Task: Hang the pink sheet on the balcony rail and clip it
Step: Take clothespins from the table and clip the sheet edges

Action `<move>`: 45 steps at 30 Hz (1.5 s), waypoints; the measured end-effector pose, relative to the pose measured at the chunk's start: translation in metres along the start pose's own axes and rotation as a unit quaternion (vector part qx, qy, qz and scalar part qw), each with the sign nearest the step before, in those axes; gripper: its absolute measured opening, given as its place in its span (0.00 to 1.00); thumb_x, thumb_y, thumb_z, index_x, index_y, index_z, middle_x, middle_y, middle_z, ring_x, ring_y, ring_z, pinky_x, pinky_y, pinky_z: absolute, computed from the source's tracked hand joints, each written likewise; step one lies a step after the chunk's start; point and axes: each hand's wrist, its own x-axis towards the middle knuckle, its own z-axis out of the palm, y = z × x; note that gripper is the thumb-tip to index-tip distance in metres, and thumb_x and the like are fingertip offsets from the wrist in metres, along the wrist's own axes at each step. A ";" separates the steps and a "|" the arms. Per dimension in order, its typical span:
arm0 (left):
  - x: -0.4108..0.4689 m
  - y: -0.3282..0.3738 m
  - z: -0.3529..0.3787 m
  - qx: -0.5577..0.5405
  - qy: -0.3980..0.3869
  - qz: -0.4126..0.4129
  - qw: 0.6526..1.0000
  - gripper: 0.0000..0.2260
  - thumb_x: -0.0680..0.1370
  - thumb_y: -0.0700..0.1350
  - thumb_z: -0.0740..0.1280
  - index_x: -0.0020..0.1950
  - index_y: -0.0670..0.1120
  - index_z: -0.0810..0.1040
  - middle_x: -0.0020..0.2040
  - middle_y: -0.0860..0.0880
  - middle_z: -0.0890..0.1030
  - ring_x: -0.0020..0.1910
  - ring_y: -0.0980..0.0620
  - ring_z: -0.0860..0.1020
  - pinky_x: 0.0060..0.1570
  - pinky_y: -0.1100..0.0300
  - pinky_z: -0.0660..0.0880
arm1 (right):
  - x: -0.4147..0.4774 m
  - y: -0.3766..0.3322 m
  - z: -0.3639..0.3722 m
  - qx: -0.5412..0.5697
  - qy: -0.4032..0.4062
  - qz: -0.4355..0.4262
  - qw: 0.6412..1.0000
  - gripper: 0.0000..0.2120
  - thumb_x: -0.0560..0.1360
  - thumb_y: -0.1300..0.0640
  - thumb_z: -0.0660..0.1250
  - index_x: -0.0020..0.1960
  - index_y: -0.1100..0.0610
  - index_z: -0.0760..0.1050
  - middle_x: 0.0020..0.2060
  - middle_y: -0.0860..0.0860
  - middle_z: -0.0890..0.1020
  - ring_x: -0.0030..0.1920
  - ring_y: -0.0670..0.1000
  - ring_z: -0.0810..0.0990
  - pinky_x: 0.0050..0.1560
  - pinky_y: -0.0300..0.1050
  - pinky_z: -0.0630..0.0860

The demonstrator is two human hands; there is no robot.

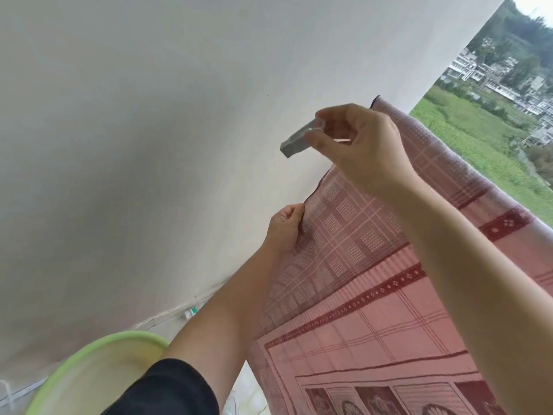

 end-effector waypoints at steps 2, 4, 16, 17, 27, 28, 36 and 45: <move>-0.001 0.002 0.000 -0.008 -0.011 -0.011 1.000 0.14 0.81 0.48 0.63 0.55 0.38 0.79 0.47 0.40 0.81 0.45 0.44 0.78 0.48 0.49 0.80 | 0.025 -0.003 0.005 -0.055 -0.046 -0.001 0.997 0.15 0.72 0.50 0.74 0.56 0.52 0.82 0.44 0.41 0.85 0.47 0.37 0.82 0.53 0.33 0.77; -0.002 0.004 -0.001 -0.023 -0.027 -0.016 0.999 0.13 0.82 0.47 0.62 0.54 0.38 0.78 0.46 0.42 0.81 0.43 0.46 0.79 0.42 0.54 0.80 | 0.047 -0.003 0.012 -0.138 -0.104 -0.006 0.985 0.15 0.72 0.49 0.75 0.56 0.54 0.82 0.45 0.45 0.84 0.48 0.44 0.82 0.54 0.40 0.78; -0.001 0.000 -0.009 -0.057 -0.052 -0.011 0.997 0.15 0.82 0.46 0.61 0.61 0.36 0.74 0.48 0.43 0.81 0.45 0.47 0.79 0.46 0.53 0.80 | 0.092 0.022 0.042 -0.354 -0.343 0.033 0.870 0.10 0.70 0.51 0.77 0.51 0.44 0.83 0.47 0.44 0.83 0.52 0.48 0.81 0.60 0.50 0.77; -0.001 0.000 -0.010 -0.051 -0.050 -0.012 0.997 0.15 0.82 0.47 0.62 0.61 0.36 0.74 0.49 0.43 0.81 0.46 0.47 0.79 0.48 0.52 0.79 | 0.093 0.022 0.042 -0.357 -0.354 0.034 0.864 0.10 0.70 0.51 0.77 0.51 0.44 0.83 0.46 0.45 0.84 0.51 0.47 0.82 0.60 0.49 0.77; 0.003 -0.002 -0.013 -0.010 -0.042 -0.022 0.999 0.15 0.81 0.50 0.63 0.59 0.40 0.78 0.55 0.40 0.81 0.54 0.43 0.79 0.60 0.44 0.76 | 0.100 0.027 0.049 -0.365 -0.406 0.047 0.837 0.07 0.72 0.53 0.76 0.49 0.46 0.85 0.41 0.46 0.85 0.46 0.45 0.84 0.56 0.45 0.77; 0.004 -0.003 -0.013 -0.011 -0.039 -0.021 0.999 0.15 0.80 0.50 0.64 0.59 0.40 0.78 0.55 0.39 0.81 0.54 0.43 0.79 0.61 0.43 0.76 | 0.100 0.028 0.049 -0.356 -0.395 0.043 0.846 0.06 0.72 0.53 0.75 0.49 0.47 0.85 0.42 0.46 0.85 0.46 0.45 0.84 0.54 0.44 0.78; 0.002 -0.001 -0.010 -0.038 -0.031 -0.023 0.999 0.16 0.80 0.48 0.64 0.61 0.36 0.76 0.53 0.39 0.80 0.52 0.43 0.78 0.60 0.42 0.74 | 0.101 0.030 0.059 -0.352 -0.355 0.000 0.866 0.21 0.71 0.48 0.75 0.62 0.51 0.79 0.54 0.47 0.81 0.57 0.53 0.79 0.60 0.52 0.77; 0.001 0.002 -0.010 -0.016 -0.035 -0.025 0.999 0.16 0.81 0.48 0.63 0.60 0.36 0.76 0.54 0.37 0.81 0.51 0.42 0.79 0.58 0.42 0.75 | 0.096 0.030 0.056 -0.284 -0.374 0.057 0.881 0.18 0.72 0.53 0.75 0.60 0.58 0.81 0.54 0.52 0.85 0.44 0.49 0.86 0.56 0.47 0.80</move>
